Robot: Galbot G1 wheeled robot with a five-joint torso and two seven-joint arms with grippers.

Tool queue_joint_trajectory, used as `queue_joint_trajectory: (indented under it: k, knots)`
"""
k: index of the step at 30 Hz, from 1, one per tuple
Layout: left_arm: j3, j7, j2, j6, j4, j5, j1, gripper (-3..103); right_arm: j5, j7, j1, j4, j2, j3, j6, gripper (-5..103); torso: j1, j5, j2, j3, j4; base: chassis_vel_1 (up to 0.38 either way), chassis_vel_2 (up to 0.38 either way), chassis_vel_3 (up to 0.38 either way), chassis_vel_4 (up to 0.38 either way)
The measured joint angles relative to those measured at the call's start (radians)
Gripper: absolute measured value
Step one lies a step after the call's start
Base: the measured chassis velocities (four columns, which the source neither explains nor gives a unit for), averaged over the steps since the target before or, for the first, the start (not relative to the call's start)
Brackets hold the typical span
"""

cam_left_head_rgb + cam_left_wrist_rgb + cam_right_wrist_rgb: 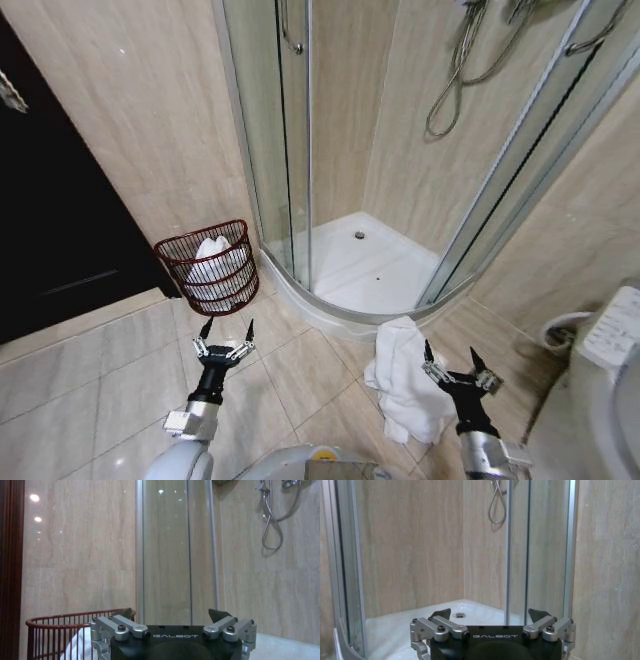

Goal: Discard the used towel into the hamper.

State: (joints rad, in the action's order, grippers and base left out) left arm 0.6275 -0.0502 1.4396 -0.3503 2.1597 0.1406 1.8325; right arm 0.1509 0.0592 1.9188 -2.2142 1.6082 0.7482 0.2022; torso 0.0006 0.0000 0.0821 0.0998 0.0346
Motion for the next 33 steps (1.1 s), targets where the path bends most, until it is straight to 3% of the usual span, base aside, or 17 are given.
queue_joint_trajectory:
  k: [21,25,28,29,33]
  knots:
    - [-0.007,-0.010,0.008,-0.001,0.002,-0.002,-0.003,100,0.043,-0.034,-0.014,0.048,0.000,0.016,0.008,100,0.000,0.0000,0.006,0.006,0.0000,-0.097,0.091,0.091,-0.086]
    - [-0.011,-0.010,0.011,0.003,0.000,-0.003,-0.006,100,0.053,-0.040,-0.040,0.102,0.000,0.048,-0.050,100,0.000,-0.0001,0.007,0.006,0.0000,-0.079,0.072,0.065,-0.062]
    - [-0.011,-0.010,0.010,0.006,-0.003,-0.001,-0.007,100,0.103,-0.047,-0.058,0.186,-0.021,0.071,-0.163,100,-0.001,0.0001,0.008,0.006,0.0000,0.012,-0.018,-0.015,0.010]
    - [-0.011,-0.010,0.010,0.006,-0.003,-0.001,-0.007,100,0.103,-0.047,-0.058,0.186,-0.021,0.071,-0.163,100,-0.001,0.0001,0.008,0.006,0.0000,0.035,-0.055,-0.045,0.029]
    - [-0.006,-0.009,0.005,0.011,-0.007,0.003,-0.011,100,0.165,-0.013,-0.109,0.319,-0.073,0.111,-0.276,100,-0.001,0.0001,0.009,0.007,-0.0002,0.028,-0.039,-0.037,0.041]
